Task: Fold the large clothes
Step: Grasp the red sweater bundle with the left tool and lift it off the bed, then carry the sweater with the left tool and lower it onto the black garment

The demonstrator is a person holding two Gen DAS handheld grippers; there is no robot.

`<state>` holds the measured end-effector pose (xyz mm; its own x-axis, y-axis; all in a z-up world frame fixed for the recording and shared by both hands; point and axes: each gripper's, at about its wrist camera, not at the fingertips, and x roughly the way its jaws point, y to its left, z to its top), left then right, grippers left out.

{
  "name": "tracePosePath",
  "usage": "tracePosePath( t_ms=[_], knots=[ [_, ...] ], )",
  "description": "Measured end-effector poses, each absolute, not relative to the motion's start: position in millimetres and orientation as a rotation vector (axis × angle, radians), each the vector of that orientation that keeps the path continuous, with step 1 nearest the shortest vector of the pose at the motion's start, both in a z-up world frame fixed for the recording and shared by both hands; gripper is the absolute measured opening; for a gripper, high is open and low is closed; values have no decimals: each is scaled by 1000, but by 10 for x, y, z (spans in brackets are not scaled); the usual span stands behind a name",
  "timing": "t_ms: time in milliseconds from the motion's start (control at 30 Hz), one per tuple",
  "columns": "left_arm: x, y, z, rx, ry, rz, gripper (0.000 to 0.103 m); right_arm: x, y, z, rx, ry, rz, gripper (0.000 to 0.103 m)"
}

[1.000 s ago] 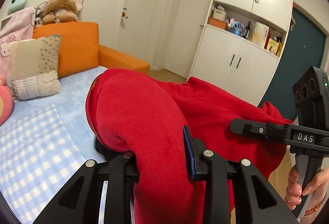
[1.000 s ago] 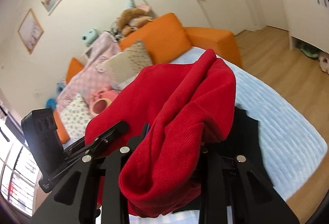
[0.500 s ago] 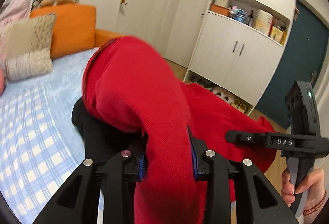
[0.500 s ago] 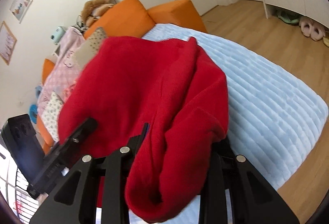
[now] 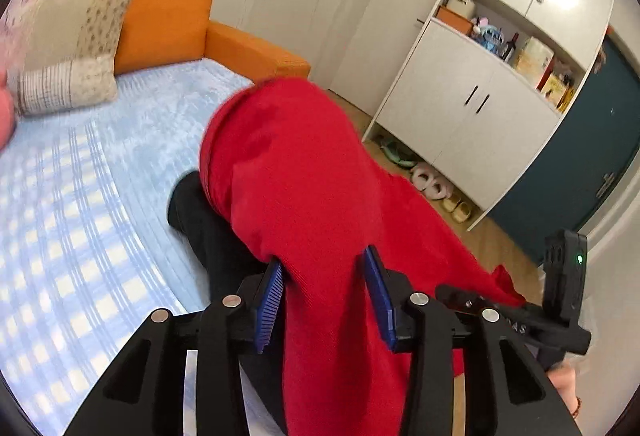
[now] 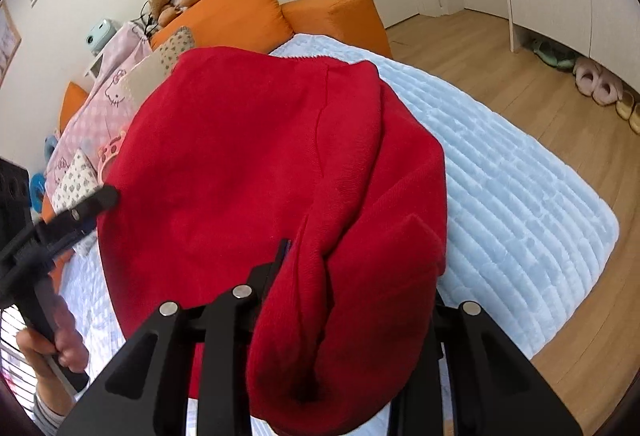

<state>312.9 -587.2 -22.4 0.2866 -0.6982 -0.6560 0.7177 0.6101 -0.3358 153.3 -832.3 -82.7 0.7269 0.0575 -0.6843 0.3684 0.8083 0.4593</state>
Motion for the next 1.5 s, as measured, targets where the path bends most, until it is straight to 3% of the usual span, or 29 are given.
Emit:
tracePosePath(
  t_ms=[233,400,467,567,700,833,1000,1067,1133,1333,1500],
  knots=[
    [3124,-5946,67,101,833,-928,45,1516,-8354,-884,639,733,-158,30],
    [3090,-6016,460,102,696,-967,64,1545,-8273,-858,610,726,-131,30],
    [3168,-6244,498,150,711,-994,65,1557,-8277,-857,602,722,-138,30],
    [3382,-6634,273,292,766,-964,65,1544,-8321,-890,617,718,-127,30],
    [3817,-6825,-314,327,904,-902,56,1495,-8374,-948,621,719,-110,32],
    [3995,-6635,-837,235,964,-899,56,1509,-8452,-1050,646,737,-76,41],
    [4061,-6497,-992,202,953,-905,56,1654,-8402,-1090,601,747,-102,54],
    [4047,-6538,-963,228,943,-891,56,1652,-8414,-1078,586,761,-138,69],
    [4035,-6572,-935,251,935,-886,56,1578,-8482,-1044,573,792,-152,77],
    [4011,-6571,-915,232,938,-891,57,1196,-8582,-491,440,746,-293,79],
    [4051,-6524,-921,202,941,-901,57,1408,-8283,35,320,625,-230,75]
  ],
)
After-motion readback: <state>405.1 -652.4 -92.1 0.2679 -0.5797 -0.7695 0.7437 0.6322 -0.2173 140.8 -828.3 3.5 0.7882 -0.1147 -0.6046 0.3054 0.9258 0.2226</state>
